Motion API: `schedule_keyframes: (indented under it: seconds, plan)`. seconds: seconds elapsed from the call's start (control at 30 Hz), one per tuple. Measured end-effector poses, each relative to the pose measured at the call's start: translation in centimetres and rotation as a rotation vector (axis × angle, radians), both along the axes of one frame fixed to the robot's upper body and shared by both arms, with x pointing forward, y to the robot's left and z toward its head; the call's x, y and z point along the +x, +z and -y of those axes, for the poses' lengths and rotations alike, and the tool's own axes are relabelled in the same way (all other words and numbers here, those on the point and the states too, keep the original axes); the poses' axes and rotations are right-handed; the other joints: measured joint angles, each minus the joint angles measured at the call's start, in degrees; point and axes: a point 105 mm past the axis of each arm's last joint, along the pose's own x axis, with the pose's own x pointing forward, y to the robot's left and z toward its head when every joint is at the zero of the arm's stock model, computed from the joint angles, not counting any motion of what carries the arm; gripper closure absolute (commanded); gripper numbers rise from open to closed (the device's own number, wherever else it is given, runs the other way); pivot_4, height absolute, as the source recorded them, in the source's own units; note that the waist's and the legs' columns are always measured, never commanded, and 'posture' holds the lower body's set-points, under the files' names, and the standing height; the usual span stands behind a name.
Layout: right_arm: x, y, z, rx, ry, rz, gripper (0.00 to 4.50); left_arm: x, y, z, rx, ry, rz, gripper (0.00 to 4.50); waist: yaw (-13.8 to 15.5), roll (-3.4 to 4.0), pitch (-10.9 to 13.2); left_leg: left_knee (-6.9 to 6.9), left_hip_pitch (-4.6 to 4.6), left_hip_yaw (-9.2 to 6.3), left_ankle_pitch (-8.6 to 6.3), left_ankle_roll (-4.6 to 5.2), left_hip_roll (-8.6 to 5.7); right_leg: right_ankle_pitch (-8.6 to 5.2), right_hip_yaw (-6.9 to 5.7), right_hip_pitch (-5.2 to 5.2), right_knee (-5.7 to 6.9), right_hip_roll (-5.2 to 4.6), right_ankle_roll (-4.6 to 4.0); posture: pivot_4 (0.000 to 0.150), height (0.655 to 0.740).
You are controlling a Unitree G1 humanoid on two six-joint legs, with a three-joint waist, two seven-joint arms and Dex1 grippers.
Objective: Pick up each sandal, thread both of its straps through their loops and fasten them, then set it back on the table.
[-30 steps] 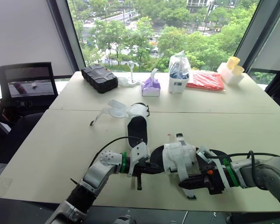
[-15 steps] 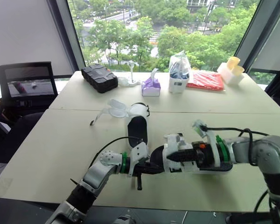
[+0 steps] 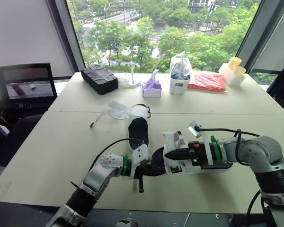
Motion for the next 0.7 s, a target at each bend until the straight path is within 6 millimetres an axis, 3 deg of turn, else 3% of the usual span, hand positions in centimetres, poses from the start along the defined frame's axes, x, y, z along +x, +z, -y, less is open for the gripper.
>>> schedule_keyframes:
  seconds: [0.33,0.7]
  plan:
    - [-0.33,-0.69,0.41,-0.099,0.078,0.176,4.46,-0.03,0.01,0.13,-0.003,0.0,-0.005,4.5,0.1,-0.01,0.0,0.0,0.0,0.0,0.0,-0.01,0.0,0.0,0.0,-0.01,0.0,0.01,0.01,0.15,0.74]
    - [-0.28,0.24,0.62,-0.152,0.119,0.291,4.46,-0.05,0.01,0.15,-0.003,-0.001,-0.006,4.5,0.2,-0.01,0.0,-0.04,0.0,0.0,-0.01,-0.01,0.0,0.0,0.0,-0.01,-0.01,-0.01,0.01,0.15,0.74]
